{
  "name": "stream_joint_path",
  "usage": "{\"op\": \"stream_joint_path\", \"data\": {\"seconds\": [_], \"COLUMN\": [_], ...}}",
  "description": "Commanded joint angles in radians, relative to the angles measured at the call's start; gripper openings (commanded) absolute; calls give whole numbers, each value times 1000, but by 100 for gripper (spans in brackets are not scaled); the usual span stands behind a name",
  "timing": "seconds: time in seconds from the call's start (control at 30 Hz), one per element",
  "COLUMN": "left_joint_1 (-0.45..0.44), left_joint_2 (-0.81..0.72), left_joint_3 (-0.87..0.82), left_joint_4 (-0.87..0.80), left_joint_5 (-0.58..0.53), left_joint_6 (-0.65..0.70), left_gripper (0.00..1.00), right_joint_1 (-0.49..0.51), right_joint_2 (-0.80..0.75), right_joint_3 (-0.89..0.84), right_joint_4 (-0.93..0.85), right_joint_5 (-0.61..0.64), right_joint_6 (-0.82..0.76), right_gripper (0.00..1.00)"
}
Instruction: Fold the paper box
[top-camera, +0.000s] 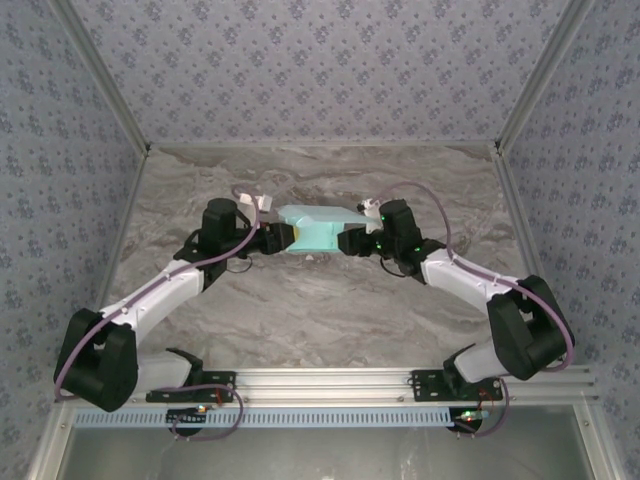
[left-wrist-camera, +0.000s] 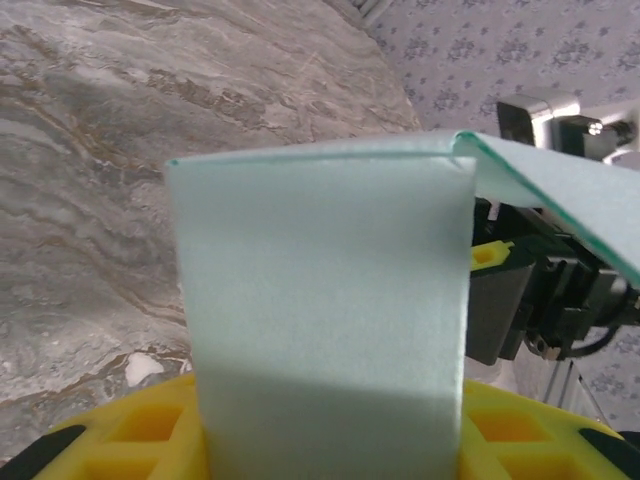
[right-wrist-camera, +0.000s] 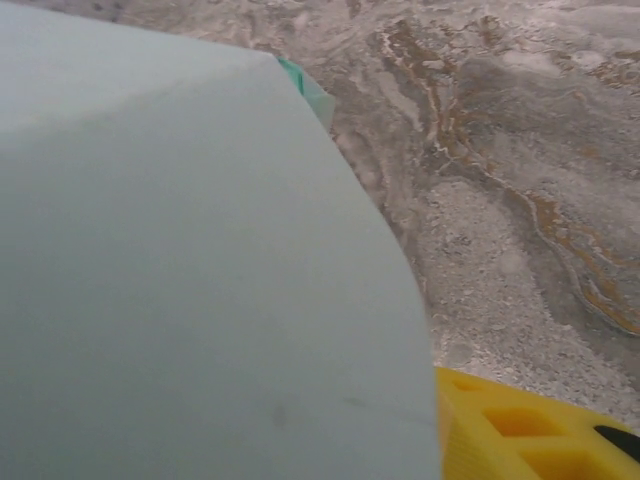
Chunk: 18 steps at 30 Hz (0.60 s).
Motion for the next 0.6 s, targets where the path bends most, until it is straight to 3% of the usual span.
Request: {"op": "stream_joint_path", "data": {"seconds": [0.0,0.13,0.3,0.5,0.57], "left_joint_1": [1,0,0,16,36], "left_joint_2": [-3,2,5,8,32], "left_joint_3": [40,36,32,44,45], "left_joint_4": [13,31,45,-45,-33], "left_joint_5": [-21,-17,1,-71,-48], "left_joint_6": [-1,-16,-25,-43,-75], "left_gripper": [38,38,38,38,38], "right_joint_1": [42,83,85,-39,-83], "right_joint_2": [32,82,138,60,34], "right_joint_3": [57,99,144,79,58], "right_joint_4": [-61,-83,-101,-50,-47], "right_joint_5": [182,237,189,-1,-60], "right_joint_6": [1,4,4,82,100], "right_gripper": [52,48,49,57,60]}}
